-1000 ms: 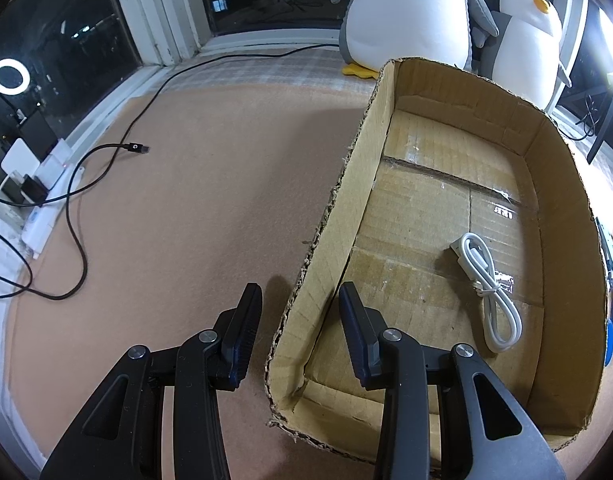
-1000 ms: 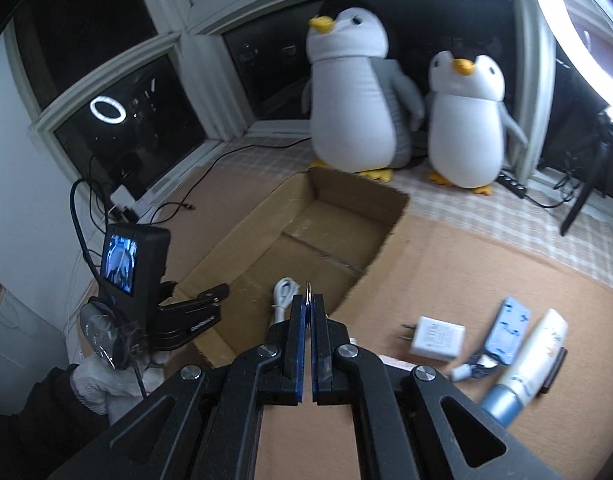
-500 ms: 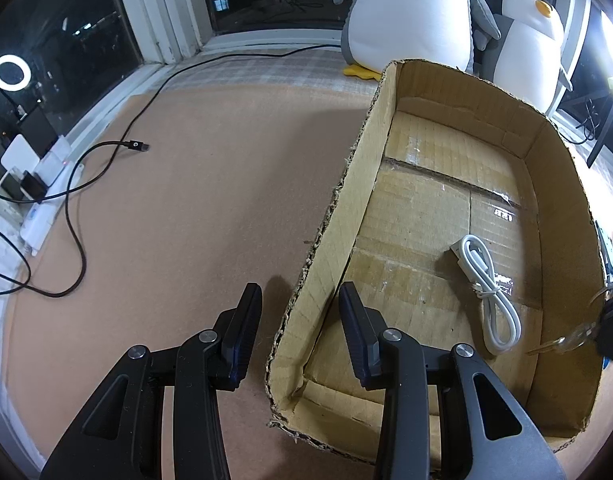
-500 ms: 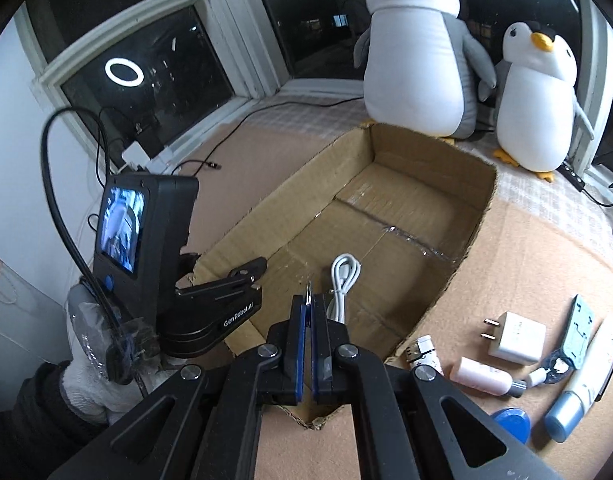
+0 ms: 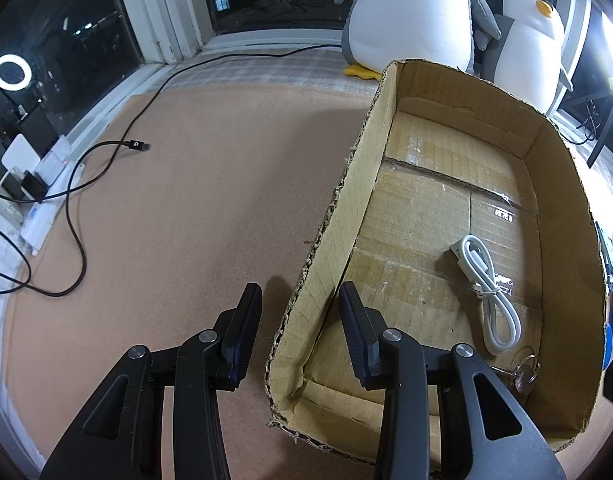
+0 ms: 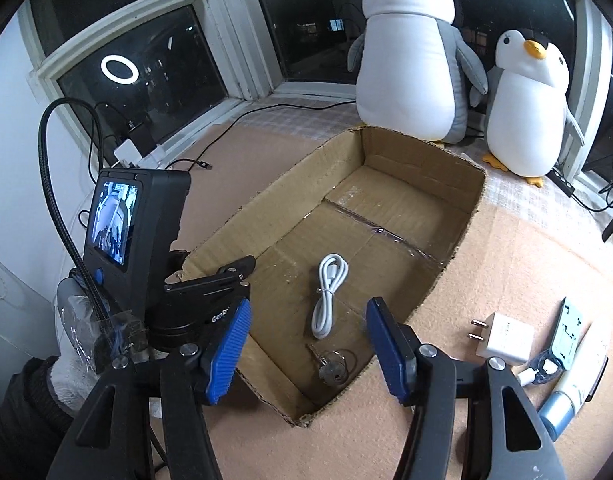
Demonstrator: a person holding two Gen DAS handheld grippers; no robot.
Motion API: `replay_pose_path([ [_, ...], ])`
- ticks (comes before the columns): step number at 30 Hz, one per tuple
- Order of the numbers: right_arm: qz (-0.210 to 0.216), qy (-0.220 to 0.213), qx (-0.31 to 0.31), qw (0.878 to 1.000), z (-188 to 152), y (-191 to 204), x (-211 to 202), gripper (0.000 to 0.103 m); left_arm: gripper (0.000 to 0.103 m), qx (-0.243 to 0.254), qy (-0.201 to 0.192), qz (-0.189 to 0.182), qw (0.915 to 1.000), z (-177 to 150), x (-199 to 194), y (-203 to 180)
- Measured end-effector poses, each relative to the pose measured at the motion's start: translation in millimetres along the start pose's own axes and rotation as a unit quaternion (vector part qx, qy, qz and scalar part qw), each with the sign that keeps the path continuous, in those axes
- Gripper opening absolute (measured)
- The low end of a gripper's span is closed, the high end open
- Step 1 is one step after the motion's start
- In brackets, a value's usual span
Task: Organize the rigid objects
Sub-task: 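Move the right tool back and grasp the blue round lid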
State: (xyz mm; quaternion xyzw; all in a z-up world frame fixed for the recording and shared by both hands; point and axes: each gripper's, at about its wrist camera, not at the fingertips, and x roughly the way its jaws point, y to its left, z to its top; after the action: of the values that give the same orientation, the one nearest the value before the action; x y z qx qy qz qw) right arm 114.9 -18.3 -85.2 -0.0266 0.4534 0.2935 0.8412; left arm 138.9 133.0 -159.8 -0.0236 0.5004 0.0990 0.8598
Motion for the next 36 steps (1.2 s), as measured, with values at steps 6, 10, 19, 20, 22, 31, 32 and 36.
replay_pose_path([
  [6, 0.001, -0.006, 0.013, 1.0, -10.4, -17.2, -19.0, 0.056, 0.037, 0.0, 0.0, 0.0, 1.0, 0.0, 0.0, 0.0],
  [10, -0.006, 0.0, 0.026, 1.0, -29.6, -37.5, -34.1, 0.056, 0.037, 0.0, 0.0, 0.0, 1.0, 0.0, 0.0, 0.0],
  [19, -0.041, 0.014, 0.064, 0.997, -73.8, -81.8, -61.3, 0.056, 0.038, 0.003, 0.0, 0.002, 1.0, -0.9, -0.2, 0.3],
  [20, -0.044, 0.017, 0.065, 0.997, -78.2, -85.9, -62.7, 0.056, 0.038, 0.003, 0.0, 0.003, 1.0, -1.0, -0.3, 0.4],
  [22, -0.054, 0.024, 0.068, 0.996, -84.5, -92.9, -63.9, 0.056, 0.038, 0.003, 0.0, 0.004, 1.0, -0.9, -0.1, 0.2],
  [31, -0.081, 0.053, 0.093, 0.991, -98.1, -115.7, -49.6, 0.056, 0.038, 0.004, 0.001, 0.006, 1.0, -0.9, -0.5, -0.3],
  [32, -0.083, 0.055, 0.093, 0.991, -98.7, -116.5, -47.5, 0.056, 0.038, 0.004, 0.001, 0.006, 1.0, -0.9, -0.5, -0.3],
  [36, -0.086, 0.065, 0.1, 0.989, -99.6, -122.1, -37.5, 0.056, 0.038, 0.004, 0.001, 0.006, 1.0, -0.8, -0.4, -0.3],
])
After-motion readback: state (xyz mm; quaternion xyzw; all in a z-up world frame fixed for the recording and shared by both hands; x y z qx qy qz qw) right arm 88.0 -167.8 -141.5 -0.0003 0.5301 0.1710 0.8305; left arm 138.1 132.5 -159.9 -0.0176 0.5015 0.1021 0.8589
